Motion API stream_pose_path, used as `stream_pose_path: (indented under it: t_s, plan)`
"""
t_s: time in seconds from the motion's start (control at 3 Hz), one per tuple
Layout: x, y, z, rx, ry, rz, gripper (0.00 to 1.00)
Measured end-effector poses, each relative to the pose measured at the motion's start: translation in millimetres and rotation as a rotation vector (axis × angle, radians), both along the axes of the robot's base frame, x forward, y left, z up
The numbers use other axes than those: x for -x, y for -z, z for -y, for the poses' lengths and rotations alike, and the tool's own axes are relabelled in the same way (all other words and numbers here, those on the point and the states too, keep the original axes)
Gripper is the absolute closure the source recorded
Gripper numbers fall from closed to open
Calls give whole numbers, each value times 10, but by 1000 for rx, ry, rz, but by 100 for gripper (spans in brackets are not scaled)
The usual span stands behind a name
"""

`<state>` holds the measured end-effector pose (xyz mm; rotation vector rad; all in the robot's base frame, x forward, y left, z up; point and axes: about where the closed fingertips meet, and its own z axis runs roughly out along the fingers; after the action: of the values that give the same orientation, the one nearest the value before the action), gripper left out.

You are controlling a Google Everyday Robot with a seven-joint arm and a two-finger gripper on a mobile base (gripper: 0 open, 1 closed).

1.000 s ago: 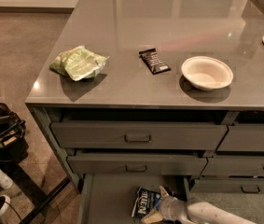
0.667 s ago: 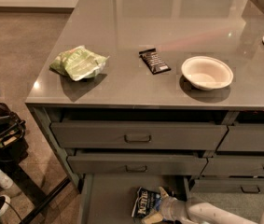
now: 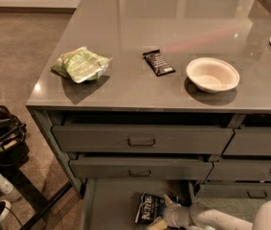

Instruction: Pick blue chip bag from bottom drawer and place on counter

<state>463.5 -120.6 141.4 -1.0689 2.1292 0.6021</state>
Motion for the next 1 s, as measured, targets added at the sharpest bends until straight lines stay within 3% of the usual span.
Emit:
stream_pose_path:
  t_s: [0.33, 1.0]
  plan:
    - [56, 161, -45, 6, 17, -33, 0]
    - [57, 164, -48, 6, 17, -33, 42]
